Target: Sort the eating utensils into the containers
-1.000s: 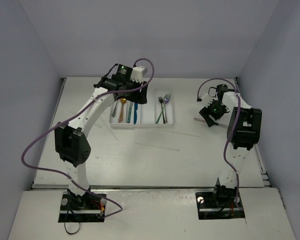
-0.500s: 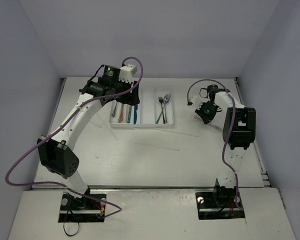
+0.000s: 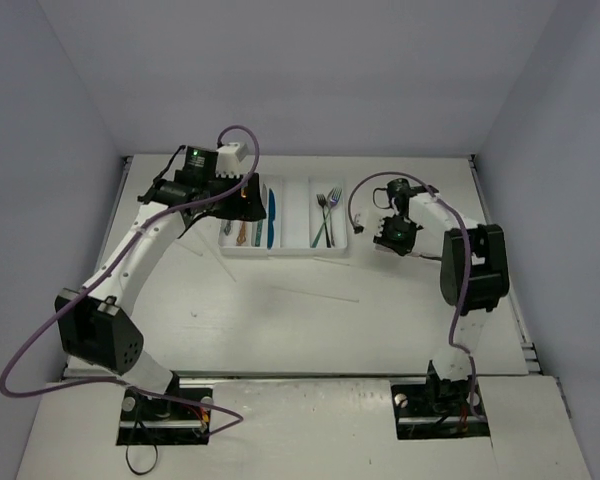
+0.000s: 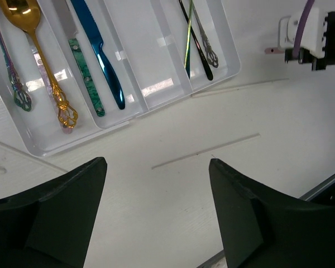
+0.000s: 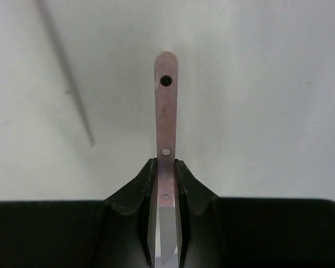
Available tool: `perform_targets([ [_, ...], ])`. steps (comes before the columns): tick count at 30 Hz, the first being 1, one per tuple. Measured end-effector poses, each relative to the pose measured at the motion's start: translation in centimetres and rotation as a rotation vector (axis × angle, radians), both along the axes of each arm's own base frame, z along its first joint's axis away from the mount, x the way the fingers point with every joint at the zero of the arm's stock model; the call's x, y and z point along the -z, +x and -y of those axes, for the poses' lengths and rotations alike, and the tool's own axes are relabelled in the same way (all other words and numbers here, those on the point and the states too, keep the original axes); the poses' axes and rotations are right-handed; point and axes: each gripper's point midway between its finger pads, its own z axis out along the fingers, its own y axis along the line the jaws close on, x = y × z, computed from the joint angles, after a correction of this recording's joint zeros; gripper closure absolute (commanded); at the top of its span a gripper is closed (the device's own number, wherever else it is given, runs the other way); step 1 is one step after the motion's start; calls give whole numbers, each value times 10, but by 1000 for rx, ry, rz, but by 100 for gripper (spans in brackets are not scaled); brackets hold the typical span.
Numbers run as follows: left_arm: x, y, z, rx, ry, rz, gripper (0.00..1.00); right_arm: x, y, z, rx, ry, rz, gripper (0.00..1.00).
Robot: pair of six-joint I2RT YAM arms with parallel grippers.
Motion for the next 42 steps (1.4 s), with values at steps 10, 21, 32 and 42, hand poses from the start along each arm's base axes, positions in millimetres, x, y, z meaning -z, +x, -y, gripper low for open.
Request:
perform_targets([
  [10,-1,-11,-2,-2,-120,-51,27,-133,-11,-76,-439,-42,360,100],
  [21,19,-33,20,95,-264,-161,28,-134,-61,-114,-1012,-204,404,100],
  [32,48,-61,38,149,-376,-194,37,-135,-95,-143,-1259,-216,445,100],
  [42,41,-100,85,335,-393,-125,39,-146,-107,-182,-1335,-56,567,100],
])
